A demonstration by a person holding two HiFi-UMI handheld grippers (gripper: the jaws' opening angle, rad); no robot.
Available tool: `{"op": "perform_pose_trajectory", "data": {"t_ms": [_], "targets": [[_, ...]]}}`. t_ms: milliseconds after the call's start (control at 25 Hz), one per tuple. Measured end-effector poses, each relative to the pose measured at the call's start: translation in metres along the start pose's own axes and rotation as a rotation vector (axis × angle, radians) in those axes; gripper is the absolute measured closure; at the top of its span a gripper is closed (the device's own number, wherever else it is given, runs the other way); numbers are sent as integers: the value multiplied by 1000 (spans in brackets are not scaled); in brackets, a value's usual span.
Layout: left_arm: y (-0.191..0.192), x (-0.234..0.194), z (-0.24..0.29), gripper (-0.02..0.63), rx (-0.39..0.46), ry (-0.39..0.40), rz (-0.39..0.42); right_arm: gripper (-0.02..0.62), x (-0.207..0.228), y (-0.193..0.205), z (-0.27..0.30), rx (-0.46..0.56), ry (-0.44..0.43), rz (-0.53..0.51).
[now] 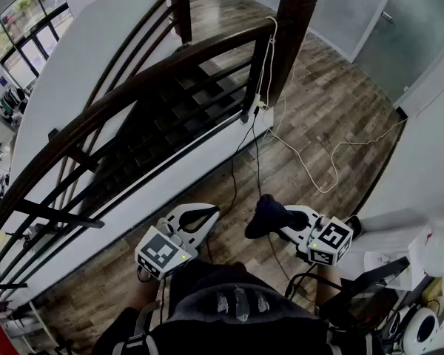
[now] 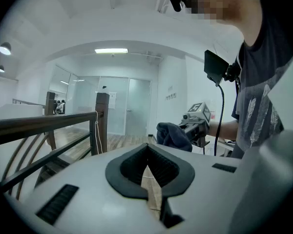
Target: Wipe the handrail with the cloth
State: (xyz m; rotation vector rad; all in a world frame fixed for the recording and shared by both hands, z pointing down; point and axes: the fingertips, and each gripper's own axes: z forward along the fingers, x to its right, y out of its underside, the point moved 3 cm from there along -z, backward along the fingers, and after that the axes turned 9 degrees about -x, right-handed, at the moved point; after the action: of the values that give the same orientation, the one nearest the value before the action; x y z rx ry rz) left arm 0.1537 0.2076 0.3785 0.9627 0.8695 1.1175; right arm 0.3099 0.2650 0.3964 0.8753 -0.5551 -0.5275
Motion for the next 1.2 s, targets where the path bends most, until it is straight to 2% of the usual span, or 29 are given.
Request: {"op": "perform_pose_trajectory", "data": {"t_ms": [160, 240, 360, 440, 520, 640, 720, 840, 920, 1040, 1120, 1200], "targets": [[-4, -50, 6, 598, 4, -6, 8, 541, 28, -15, 36, -3, 2, 12], [-6, -88, 9, 598, 23, -16, 7, 541, 47, -32, 62, -28, 26, -31], [-11, -148, 16, 598, 49, 2, -13, 541, 85, -73, 101, -67, 100, -125], [-20, -178, 17, 598, 52, 33, -6, 541, 114, -105, 119, -80, 170, -147], [-30, -209, 16, 598, 42, 58, 5, 541, 151, -137, 130, -97, 251, -165], [-42, -251, 21, 598, 27, 70, 12, 541, 227, -184, 138, -206, 423, -268], [-44, -272, 28, 598, 13, 71, -6, 541, 296, -227, 139, -266, 573, -369], [-36, -293, 46, 598, -45, 19, -46, 541, 411, -298, 143, -308, 770, -514], [-32, -300, 59, 598, -79, -31, -85, 541, 489, -336, 147, -290, 796, -487], [-34, -307, 77, 598, -111, -147, -155, 541, 598, -382, 156, -183, 754, -288], [-40, -309, 89, 598, -117, -221, -205, 541, 656, -393, 171, -181, 737, -217], [-44, -311, 100, 598, -130, -280, -238, 541, 699, -390, 190, -223, 722, -207]]}}
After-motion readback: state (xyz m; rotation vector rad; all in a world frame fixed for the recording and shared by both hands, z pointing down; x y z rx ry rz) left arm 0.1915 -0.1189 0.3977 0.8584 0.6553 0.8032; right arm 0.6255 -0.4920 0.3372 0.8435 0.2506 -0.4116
